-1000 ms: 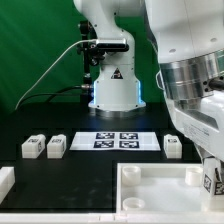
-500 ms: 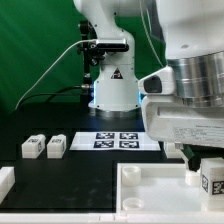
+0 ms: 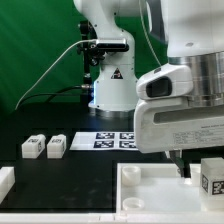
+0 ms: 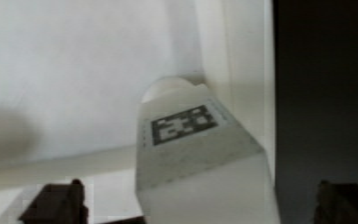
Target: Assemble one leg
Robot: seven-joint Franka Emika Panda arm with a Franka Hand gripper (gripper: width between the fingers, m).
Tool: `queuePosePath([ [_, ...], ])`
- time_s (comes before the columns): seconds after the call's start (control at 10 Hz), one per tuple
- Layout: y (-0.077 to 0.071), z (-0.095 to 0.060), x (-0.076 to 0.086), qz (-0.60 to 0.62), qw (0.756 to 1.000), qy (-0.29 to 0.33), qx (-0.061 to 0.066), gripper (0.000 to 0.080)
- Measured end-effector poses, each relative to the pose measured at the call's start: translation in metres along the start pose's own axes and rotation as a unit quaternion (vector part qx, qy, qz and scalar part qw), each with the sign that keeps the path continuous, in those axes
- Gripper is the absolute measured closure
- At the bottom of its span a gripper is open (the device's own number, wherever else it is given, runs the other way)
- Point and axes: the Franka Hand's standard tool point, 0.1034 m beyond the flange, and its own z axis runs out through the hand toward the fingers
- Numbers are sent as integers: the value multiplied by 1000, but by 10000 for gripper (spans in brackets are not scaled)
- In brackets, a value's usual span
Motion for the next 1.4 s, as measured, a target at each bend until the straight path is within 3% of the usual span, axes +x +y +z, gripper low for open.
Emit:
queuePosePath([
  [0.3, 1, 1, 2, -6, 1000, 11, -1, 159],
  [0.4, 1, 1, 2, 40, 999, 11, 0, 333],
  [0.5, 0, 1, 2, 89, 996, 11, 1, 333],
  [0.6, 2, 1, 2, 167, 986, 11, 2, 507],
  [0.8, 4, 0, 1, 288, 958, 9, 2, 504],
  [1.1, 8, 2, -3, 531, 847, -6, 11, 504],
  [1.3, 9, 3, -5, 665, 746, -22, 21, 504],
  [1.4, 7, 3, -6, 698, 715, -28, 24, 504],
])
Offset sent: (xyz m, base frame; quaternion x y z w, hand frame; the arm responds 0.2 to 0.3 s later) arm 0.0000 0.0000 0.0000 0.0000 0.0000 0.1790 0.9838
